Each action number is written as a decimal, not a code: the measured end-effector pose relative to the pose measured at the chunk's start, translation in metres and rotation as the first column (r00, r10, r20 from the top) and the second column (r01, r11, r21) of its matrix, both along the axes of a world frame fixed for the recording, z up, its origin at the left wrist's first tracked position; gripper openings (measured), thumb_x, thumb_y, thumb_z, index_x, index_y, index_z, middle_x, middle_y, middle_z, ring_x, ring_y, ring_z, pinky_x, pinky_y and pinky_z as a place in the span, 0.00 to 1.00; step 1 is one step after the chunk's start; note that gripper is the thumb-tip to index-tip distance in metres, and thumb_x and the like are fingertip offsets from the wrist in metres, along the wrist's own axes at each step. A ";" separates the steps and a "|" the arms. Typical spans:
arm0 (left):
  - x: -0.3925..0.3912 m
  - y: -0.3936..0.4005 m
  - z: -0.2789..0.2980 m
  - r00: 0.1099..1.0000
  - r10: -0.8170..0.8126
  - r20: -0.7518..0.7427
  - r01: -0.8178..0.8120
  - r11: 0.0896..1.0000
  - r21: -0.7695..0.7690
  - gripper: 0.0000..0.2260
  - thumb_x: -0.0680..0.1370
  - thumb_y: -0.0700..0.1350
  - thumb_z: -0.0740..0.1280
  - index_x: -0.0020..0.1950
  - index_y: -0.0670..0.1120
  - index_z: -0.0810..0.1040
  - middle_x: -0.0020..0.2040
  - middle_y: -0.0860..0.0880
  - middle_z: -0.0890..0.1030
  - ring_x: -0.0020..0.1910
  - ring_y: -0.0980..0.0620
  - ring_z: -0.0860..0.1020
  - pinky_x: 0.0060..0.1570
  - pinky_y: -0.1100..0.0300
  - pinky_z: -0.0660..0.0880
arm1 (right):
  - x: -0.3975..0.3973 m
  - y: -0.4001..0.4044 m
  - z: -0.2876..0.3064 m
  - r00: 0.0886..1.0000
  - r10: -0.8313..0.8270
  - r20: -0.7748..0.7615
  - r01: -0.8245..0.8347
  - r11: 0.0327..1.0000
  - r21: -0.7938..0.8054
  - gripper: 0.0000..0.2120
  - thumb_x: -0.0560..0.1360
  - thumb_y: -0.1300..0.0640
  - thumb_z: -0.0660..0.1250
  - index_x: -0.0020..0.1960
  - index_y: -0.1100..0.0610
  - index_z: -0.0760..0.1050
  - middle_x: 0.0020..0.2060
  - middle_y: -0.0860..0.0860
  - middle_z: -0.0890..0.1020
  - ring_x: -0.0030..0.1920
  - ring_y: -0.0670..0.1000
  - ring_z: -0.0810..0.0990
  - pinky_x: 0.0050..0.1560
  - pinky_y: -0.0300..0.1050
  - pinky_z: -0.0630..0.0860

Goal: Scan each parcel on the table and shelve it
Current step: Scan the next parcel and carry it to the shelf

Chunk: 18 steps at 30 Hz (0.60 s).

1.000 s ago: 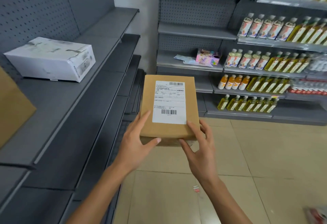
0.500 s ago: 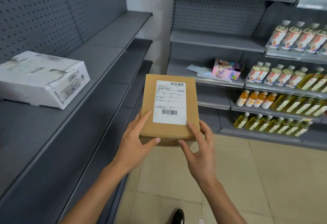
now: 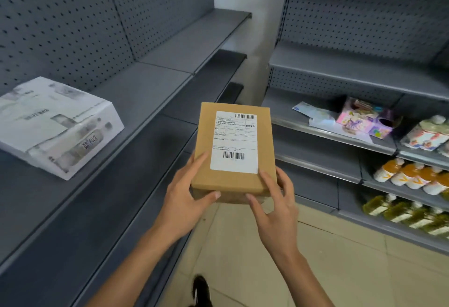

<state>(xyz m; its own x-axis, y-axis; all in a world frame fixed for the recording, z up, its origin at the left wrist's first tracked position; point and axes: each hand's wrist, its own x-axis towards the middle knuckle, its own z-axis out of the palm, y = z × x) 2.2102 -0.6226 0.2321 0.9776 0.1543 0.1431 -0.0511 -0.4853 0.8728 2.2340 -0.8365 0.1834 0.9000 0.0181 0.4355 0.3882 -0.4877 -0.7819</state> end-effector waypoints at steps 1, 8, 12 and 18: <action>0.011 0.004 -0.001 1.000 0.014 0.003 -0.014 1.000 -0.005 0.43 0.72 0.42 0.79 0.74 0.75 0.62 0.71 0.73 0.64 0.77 0.62 0.62 0.76 0.51 0.64 | 0.014 0.004 0.000 1.000 0.014 -0.007 -0.014 1.000 -0.002 0.28 0.75 0.52 0.73 0.74 0.47 0.72 0.75 0.48 0.66 0.73 0.45 0.67 0.70 0.27 0.61; 0.110 0.038 -0.008 0.997 0.076 0.013 -0.074 0.993 -0.088 0.43 0.71 0.42 0.79 0.75 0.73 0.63 0.77 0.58 0.66 0.74 0.65 0.64 0.75 0.52 0.67 | 0.123 0.039 0.008 0.997 0.078 -0.023 -0.078 0.997 -0.016 0.28 0.75 0.53 0.73 0.74 0.48 0.72 0.75 0.49 0.65 0.75 0.50 0.66 0.73 0.42 0.68; 0.167 0.057 -0.001 0.992 0.123 0.038 -0.116 0.982 -0.148 0.43 0.71 0.42 0.80 0.75 0.72 0.63 0.76 0.57 0.68 0.72 0.60 0.69 0.71 0.49 0.72 | 0.187 0.060 0.024 0.993 0.112 0.032 -0.111 0.993 -0.048 0.29 0.75 0.56 0.74 0.75 0.47 0.71 0.75 0.49 0.65 0.75 0.50 0.66 0.73 0.37 0.66; 0.226 0.087 0.022 0.974 0.185 0.131 -0.175 0.981 -0.086 0.42 0.71 0.44 0.80 0.76 0.71 0.62 0.78 0.59 0.66 0.75 0.59 0.66 0.74 0.48 0.69 | 0.261 0.096 0.047 0.980 0.157 0.119 -0.156 0.988 -0.024 0.28 0.75 0.58 0.74 0.74 0.51 0.73 0.75 0.52 0.66 0.76 0.51 0.66 0.75 0.42 0.64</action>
